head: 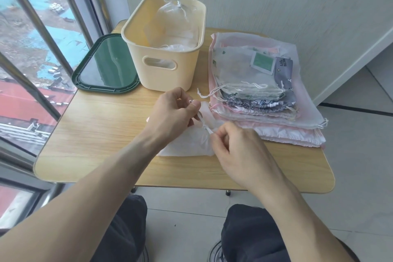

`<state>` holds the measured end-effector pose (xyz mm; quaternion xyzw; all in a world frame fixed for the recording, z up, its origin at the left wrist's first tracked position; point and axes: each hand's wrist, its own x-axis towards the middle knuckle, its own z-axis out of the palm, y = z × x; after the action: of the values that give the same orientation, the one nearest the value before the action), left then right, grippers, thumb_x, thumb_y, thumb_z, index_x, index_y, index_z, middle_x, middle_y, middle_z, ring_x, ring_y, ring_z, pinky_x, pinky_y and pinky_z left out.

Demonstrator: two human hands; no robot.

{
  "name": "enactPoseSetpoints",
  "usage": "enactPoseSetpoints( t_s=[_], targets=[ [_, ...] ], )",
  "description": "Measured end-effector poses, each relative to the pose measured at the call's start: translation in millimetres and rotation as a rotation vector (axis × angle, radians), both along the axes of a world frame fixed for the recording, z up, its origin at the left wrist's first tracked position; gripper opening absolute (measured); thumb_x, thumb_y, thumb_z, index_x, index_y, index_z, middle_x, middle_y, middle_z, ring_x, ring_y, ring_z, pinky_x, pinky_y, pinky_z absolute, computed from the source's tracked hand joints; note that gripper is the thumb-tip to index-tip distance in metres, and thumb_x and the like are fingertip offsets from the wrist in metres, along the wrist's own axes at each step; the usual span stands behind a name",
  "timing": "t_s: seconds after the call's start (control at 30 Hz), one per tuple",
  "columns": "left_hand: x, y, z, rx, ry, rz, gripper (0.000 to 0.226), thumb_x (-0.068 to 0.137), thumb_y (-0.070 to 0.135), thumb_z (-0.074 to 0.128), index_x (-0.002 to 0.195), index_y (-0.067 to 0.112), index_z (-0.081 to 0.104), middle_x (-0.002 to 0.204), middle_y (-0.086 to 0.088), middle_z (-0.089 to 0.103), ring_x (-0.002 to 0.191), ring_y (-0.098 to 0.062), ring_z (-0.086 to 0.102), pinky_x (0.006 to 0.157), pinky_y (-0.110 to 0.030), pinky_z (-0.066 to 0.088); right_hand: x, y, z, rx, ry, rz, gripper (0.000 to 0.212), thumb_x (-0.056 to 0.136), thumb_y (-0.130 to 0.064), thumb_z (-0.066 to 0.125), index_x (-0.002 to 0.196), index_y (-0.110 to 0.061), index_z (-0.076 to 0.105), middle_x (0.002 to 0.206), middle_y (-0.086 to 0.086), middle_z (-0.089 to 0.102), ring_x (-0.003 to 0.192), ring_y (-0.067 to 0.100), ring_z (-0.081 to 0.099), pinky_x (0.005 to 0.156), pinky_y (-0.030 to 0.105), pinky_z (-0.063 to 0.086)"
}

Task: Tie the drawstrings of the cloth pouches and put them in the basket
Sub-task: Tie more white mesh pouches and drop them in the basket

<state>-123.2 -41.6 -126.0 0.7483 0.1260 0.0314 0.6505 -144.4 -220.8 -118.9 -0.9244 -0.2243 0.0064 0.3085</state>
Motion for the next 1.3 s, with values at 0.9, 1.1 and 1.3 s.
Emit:
enactPoseSetpoints(
  t_s=[0.9, 1.1, 1.3],
  targets=[
    [0, 2, 12, 0.142, -0.064, -0.300, 0.028, 0.100, 0.035, 0.053, 0.095, 0.008, 0.050, 0.082, -0.019, 0.071, 0.063, -0.027, 0.069, 0.058, -0.036, 0.055, 1, -13, 2, 0.077, 0.241, 0.188, 0.038, 0.095, -0.019, 0.057, 0.058, -0.016, 0.047, 0.051, -0.005, 0.048, 0.048, 0.010, 0.042, 0.051, 0.033, 0.039],
    [-12, 12, 21, 0.479, 0.100, -0.715, 0.070, 0.077, 0.078, 0.058, 0.100, 0.012, 0.067, 0.073, 0.015, 0.055, 0.066, -0.006, 0.050, 0.065, -0.027, 0.039, 11, -14, -1, 0.335, 0.092, 0.064, 0.031, 0.104, -0.031, 0.053, 0.078, -0.016, 0.061, 0.065, 0.005, 0.065, 0.059, 0.023, 0.063, 0.058, 0.046, 0.050],
    [-9, 19, 20, 0.116, 0.115, -0.591, 0.022, 0.091, 0.034, 0.066, 0.094, 0.013, 0.069, 0.088, 0.002, 0.074, 0.082, -0.019, 0.069, 0.075, -0.038, 0.052, 16, -7, -10, 0.462, 0.064, -0.023, 0.025, 0.095, -0.038, 0.062, 0.112, -0.020, 0.062, 0.110, -0.004, 0.062, 0.100, 0.011, 0.061, 0.080, 0.021, 0.049]
  ],
)
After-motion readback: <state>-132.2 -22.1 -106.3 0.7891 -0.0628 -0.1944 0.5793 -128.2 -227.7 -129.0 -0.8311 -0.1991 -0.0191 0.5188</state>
